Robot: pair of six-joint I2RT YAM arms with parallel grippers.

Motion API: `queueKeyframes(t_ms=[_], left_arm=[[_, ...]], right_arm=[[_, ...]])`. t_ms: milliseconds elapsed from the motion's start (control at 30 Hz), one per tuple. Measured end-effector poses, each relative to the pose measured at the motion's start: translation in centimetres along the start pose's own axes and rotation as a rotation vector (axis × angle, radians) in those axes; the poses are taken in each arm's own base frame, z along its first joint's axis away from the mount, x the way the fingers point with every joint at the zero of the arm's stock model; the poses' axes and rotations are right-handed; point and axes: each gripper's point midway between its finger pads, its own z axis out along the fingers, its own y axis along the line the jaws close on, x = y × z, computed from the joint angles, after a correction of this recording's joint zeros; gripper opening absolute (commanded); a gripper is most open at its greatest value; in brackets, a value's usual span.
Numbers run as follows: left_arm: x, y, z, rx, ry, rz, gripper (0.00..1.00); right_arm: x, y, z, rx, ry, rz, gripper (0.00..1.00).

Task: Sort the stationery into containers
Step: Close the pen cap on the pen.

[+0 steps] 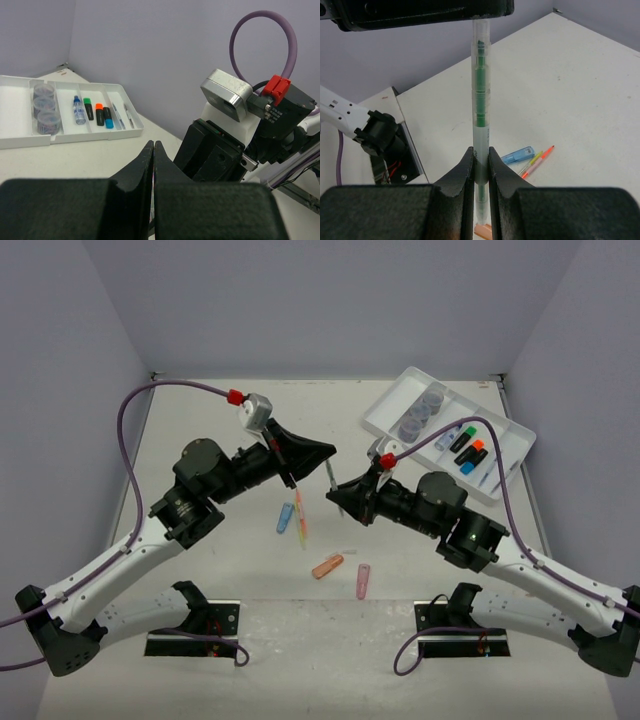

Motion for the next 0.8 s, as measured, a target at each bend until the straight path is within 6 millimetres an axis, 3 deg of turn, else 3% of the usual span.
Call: queueKeyframes(t_ms=[533,600,633,700,733,800], left_arm=[[-1.2,-1.1,0.1,0.048,-0.042,-0.007,0.00],[-1.2,-0.6,0.1,0.021,-0.044,-0.010,0.08],[-1.2,-0.2,0.0,-0.004,-0.046,-0.013,0.18],[-1.0,1.1,-0.3,-0.084,-0.040,-0.025,0.39],[-0.9,2.1,-0.6,-0.145,-0.041,-0.035,0.55],[-0.7,4.2,-1.4,-0.271,-0.040,-0.041,0.77]], right_arm=[[-1.7,0.1,-0.8,0.006,0.006,-0.048,0.00],[-1.5,-0.2,-0.6,0.019,0.009,-0.045,0.00],[-1.3,-0.4,-0.4,0.029,0.010,-0.042,0.00],[-0.6,-1.3,0.2,0.053,0.011,-0.025,0.00],[0.2,-2.0,0.5,0.070,0.021,-0.010,0.00],[2.4,-3.8,0.9,0.117,0.059,0.031,0.00]])
